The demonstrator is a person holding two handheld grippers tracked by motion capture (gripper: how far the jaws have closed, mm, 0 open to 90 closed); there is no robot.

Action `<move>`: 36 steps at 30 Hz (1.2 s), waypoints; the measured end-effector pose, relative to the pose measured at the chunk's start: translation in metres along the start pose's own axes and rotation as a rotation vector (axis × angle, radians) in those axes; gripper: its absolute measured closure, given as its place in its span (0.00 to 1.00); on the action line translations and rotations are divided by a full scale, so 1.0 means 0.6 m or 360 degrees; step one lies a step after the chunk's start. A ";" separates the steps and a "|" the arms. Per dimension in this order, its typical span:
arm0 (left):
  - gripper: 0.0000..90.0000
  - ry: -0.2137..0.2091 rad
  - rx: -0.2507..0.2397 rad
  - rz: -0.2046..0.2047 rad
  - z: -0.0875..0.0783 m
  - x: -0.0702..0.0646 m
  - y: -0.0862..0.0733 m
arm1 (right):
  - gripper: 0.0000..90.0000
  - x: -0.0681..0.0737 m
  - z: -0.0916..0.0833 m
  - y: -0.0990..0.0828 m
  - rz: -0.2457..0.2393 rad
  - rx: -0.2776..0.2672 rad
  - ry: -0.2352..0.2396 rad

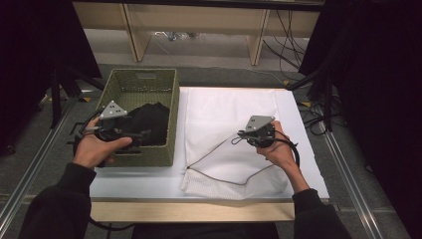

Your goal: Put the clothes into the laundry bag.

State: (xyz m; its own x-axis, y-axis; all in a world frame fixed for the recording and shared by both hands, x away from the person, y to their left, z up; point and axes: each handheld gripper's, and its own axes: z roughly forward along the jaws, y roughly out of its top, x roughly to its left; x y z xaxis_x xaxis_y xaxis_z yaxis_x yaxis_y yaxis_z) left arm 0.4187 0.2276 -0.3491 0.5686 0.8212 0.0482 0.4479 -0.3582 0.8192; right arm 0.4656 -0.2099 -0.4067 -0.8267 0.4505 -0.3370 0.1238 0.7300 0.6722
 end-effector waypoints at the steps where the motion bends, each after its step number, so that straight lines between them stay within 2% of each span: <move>1: 0.22 0.0010 0.0029 0.0000 0.004 0.009 0.003 | 0.99 -0.001 0.000 0.000 0.0001 -0.0006 0.0002; 2: 0.22 0.0032 0.0030 -0.0037 0.007 0.015 0.006 | 0.99 0.000 -0.001 0.000 0.0028 -0.0001 0.0007; 4: 0.22 0.0057 0.0019 -0.0053 0.010 0.024 0.014 | 0.99 0.000 -0.003 0.001 0.0002 0.0002 0.0005; 5: 0.22 0.0059 0.0068 -0.0009 0.009 0.030 0.019 | 0.99 0.000 -0.004 0.002 0.0002 0.0003 0.0001; 6: 0.22 0.0059 0.0068 -0.0009 0.009 0.030 0.019 | 0.99 -0.001 -0.005 0.003 0.0000 -0.0005 -0.0002; 7: 0.22 0.0064 0.0057 -0.0026 0.014 0.032 0.022 | 0.99 -0.001 -0.005 0.003 0.0000 -0.0005 -0.0002; 9: 0.22 0.0067 0.0116 -0.0024 0.027 0.053 0.029 | 0.99 0.000 -0.007 0.006 -0.0002 -0.0013 0.0001; 10: 0.22 0.0059 0.0114 -0.0066 0.037 0.059 0.029 | 0.99 0.000 -0.007 0.007 -0.0015 -0.0018 0.0003; 11: 0.22 0.0059 0.0114 -0.0066 0.037 0.059 0.029 | 0.99 0.000 -0.007 0.007 -0.0012 -0.0017 0.0003; 13: 0.22 0.0101 0.0202 -0.0038 0.059 0.080 0.029 | 0.99 0.002 -0.007 0.008 0.0013 -0.0011 -0.0001; 15: 0.22 0.0096 0.0211 -0.0048 0.069 0.086 0.027 | 0.99 0.001 -0.006 0.007 0.0001 -0.0008 0.0014; 16: 0.22 0.0069 0.0290 -0.0067 0.087 0.098 0.023 | 0.99 0.000 -0.005 0.007 -0.0018 -0.0016 0.0011; 17: 0.22 0.0069 0.0290 -0.0067 0.087 0.098 0.023 | 0.99 0.000 -0.004 0.006 -0.0020 -0.0015 0.0014; 18: 0.22 0.0071 0.0349 -0.0027 0.107 0.105 0.017 | 0.99 -0.001 -0.004 0.006 -0.0021 -0.0016 0.0017; 19: 0.22 0.0071 0.0349 -0.0027 0.107 0.105 0.017 | 0.99 0.001 -0.004 0.005 0.0003 -0.0009 0.0021; 20: 0.21 0.0078 0.0439 0.0074 0.129 0.109 0.010 | 0.99 0.002 -0.004 0.004 0.0014 -0.0002 0.0019; 21: 0.22 0.0078 0.0439 0.0074 0.129 0.109 0.010 | 0.99 0.002 -0.004 0.004 0.0014 -0.0002 0.0019; 22: 0.22 0.0064 0.0465 0.0101 0.137 0.111 0.007 | 0.99 0.002 -0.004 0.003 -0.0001 0.0002 0.0029; 23: 0.23 0.0012 0.0510 0.0099 0.152 0.116 0.001 | 0.99 -0.001 -0.005 0.002 -0.0023 -0.0010 0.0028; 24: 0.22 -0.0003 0.0513 0.0098 0.160 0.118 -0.002 | 0.99 0.000 -0.006 0.001 0.0003 -0.0006 0.0028; 25: 0.22 -0.0003 0.0513 0.0098 0.160 0.118 -0.002 | 0.99 -0.002 -0.006 0.002 -0.0018 -0.0011 0.0030; 26: 0.22 -0.0035 0.0536 0.0098 0.174 0.124 -0.006 | 0.99 0.000 -0.007 0.001 0.0005 -0.0002 0.0030; 27: 0.22 -0.0035 0.0536 0.0098 0.174 0.124 -0.006 | 0.99 0.000 -0.007 0.001 0.0005 -0.0002 0.0030; 28: 0.22 -0.0083 0.0519 0.0034 0.189 0.127 -0.012 | 0.99 0.002 -0.005 0.002 0.0001 0.0009 0.0030; 29: 0.21 -0.0083 0.0519 0.0034 0.189 0.127 -0.012 | 0.99 0.001 -0.004 0.003 -0.0031 0.0003 0.0037; 30: 0.20 -0.0166 0.0563 -0.0044 0.200 0.132 -0.015 | 0.99 0.002 -0.003 0.003 -0.0037 0.0005 0.0044; 31: 0.20 -0.0166 0.0563 -0.0044 0.200 0.132 -0.015 | 0.99 0.003 -0.002 0.003 -0.0035 0.0009 0.0045; 32: 0.19 -0.0154 0.0603 -0.0051 0.212 0.132 -0.019 | 0.99 0.003 -0.002 0.002 -0.0038 0.0007 0.0044; 34: 0.17 -0.0146 0.0629 -0.0050 0.218 0.131 -0.022 | 0.99 0.002 -0.002 0.002 -0.0037 0.0006 0.0044; 35: 0.19 -0.0162 0.0671 -0.0048 0.226 0.129 -0.025 | 0.99 0.002 -0.002 0.002 -0.0037 0.0006 0.0044; 36: 0.20 -0.0162 0.0671 -0.0048 0.226 0.129 -0.025 | 0.99 0.002 -0.002 0.002 -0.0037 0.0006 0.0044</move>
State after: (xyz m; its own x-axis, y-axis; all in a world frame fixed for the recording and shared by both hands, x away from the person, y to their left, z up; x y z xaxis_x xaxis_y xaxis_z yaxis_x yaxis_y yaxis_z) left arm 0.5495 0.2364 -0.4353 0.6065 0.7937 -0.0463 0.6960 -0.5019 0.5135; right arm 0.4639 -0.2092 -0.4055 -0.8442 0.4190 -0.3343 0.1065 0.7423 0.6616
